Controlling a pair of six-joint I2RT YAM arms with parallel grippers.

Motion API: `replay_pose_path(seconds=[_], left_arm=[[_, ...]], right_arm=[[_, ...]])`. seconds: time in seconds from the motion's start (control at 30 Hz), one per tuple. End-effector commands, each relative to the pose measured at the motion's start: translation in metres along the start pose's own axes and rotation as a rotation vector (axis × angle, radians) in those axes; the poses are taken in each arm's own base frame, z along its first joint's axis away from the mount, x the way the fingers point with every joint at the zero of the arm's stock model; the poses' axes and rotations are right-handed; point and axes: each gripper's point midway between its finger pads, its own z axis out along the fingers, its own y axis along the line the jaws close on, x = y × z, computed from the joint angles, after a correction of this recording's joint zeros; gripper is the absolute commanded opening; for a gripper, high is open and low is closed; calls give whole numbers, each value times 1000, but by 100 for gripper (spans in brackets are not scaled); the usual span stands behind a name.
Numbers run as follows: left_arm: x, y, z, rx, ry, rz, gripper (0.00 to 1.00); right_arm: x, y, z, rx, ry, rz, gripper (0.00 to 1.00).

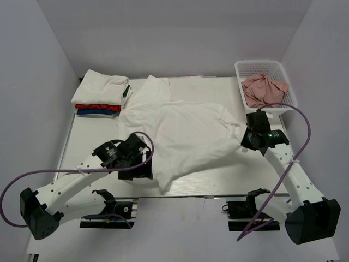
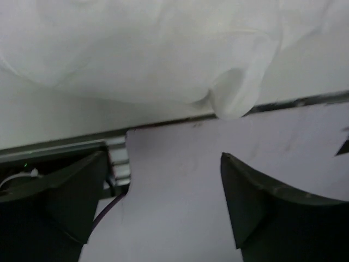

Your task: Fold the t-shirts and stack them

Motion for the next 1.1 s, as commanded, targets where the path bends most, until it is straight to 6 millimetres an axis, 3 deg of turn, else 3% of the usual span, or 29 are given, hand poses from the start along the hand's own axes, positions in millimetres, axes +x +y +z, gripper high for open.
replay_pose_path(seconds=[0.0, 0.03, 0.13, 0.2, 0.23, 0.27, 0.4, 0.5, 0.53, 0.57, 0.67, 0.7, 0.8, 0.83, 0.87, 0.9, 0.93, 0.97, 1.0, 1.03, 1.07], left_arm=[[26, -4, -3, 65, 89, -51, 100], [24, -2, -4, 63, 72, -51, 100], [-4, -7, -13, 68, -59, -55, 100], [-27, 3, -9, 6, -160, -70, 100], [-52, 6, -2, -37, -271, -84, 100], [-52, 6, -2, -38, -272, -84, 100], [-98, 8, 18, -122, -419, -81, 100], [-131, 9, 44, -176, -458, -89, 100], [-144, 10, 47, -192, -472, -110, 100], [-149, 14, 69, -239, -434, -99, 100], [-183, 32, 87, -301, -419, -143, 100], [-196, 42, 100, -325, -396, -164, 100], [-220, 44, 114, -291, -391, -161, 100], [-231, 49, 122, -290, -385, -154, 100], [-237, 49, 127, -281, -382, -149, 100], [-249, 45, 129, -259, -390, -140, 100], [-257, 50, 132, -267, -395, -140, 100], [-254, 51, 149, -275, -355, -124, 100], [-263, 51, 151, -269, -352, -125, 100], [-266, 57, 161, -285, -332, -124, 100], [-266, 57, 161, -285, -332, -124, 100]], right_arm=[[31, -32, 5, 154, 100, 37, 10], [27, -34, 7, 165, 92, 48, 50], [15, -25, 11, 141, 81, 42, 82], [6, -11, 15, 68, 63, -5, 88], [-5, 0, 16, 21, 28, -17, 90], [-5, 0, 16, 20, 27, -17, 90], [-21, 51, 25, -228, -33, -116, 90], [-19, 67, 42, -258, -9, -148, 90], [-16, 74, 55, -241, 28, -160, 90], [-16, 77, 61, -235, 34, -165, 90], [-22, 93, 85, -220, 67, -177, 90], [-26, 95, 89, -215, 61, -179, 90], [-29, 107, 119, -181, 103, -175, 90], [-28, 108, 124, -169, 115, -170, 90], [-14, 104, 141, -129, 167, -184, 90], [-26, 111, 143, -131, 147, -180, 90], [-22, 110, 147, -117, 170, -180, 90], [-26, 112, 161, -88, 174, -183, 90], [-28, 110, 166, -66, 175, -181, 84], [-38, 102, 177, 22, 157, -169, 82], [-33, 95, 182, 57, 169, -179, 82]])
